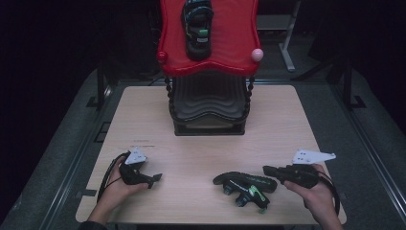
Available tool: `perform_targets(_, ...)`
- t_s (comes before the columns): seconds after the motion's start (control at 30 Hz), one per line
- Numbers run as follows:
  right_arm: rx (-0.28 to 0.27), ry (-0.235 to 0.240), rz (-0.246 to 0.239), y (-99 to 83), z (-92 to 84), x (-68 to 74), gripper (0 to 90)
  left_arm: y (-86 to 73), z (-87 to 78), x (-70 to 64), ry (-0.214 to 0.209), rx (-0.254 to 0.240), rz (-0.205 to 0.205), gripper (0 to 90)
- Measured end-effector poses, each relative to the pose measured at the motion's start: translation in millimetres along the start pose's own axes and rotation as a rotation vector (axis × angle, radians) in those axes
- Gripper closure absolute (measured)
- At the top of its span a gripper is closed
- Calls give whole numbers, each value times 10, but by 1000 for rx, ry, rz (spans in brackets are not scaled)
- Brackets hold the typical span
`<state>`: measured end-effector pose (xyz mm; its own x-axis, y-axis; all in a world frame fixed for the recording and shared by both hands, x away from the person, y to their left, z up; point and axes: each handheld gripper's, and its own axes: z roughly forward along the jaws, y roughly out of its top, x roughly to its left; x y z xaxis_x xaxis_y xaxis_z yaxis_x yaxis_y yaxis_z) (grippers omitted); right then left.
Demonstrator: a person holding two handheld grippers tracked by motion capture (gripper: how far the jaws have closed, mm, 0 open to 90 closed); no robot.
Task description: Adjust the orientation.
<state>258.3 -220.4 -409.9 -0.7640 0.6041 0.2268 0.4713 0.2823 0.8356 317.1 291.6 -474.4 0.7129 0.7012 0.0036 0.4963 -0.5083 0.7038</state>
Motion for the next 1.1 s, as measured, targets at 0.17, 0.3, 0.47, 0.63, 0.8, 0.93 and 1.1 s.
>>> perform_targets(0.17,27,34,-22,-22,68,101,900,0,0,0,0,0,0,14)
perform_targets(0.3,46,51,-34,-56,98,176,900,-1,-1,-1,1,0,-1,14)
perform_targets(0.47,85,59,-41,-119,178,225,900,-1,-1,-1,1,0,0,14)
perform_targets(0.63,85,55,-45,-117,198,231,900,-1,-1,-1,1,0,-1,14)
perform_targets(0.8,66,36,-33,-80,199,171,900,-1,-1,-1,1,0,-1,14)
perform_targets(0.93,55,26,-26,-40,211,120,900,-1,-1,-1,1,0,-1,14)
perform_targets(1.1,41,4,-17,18,240,33,900,-2,-2,-2,2,0,-1,14)
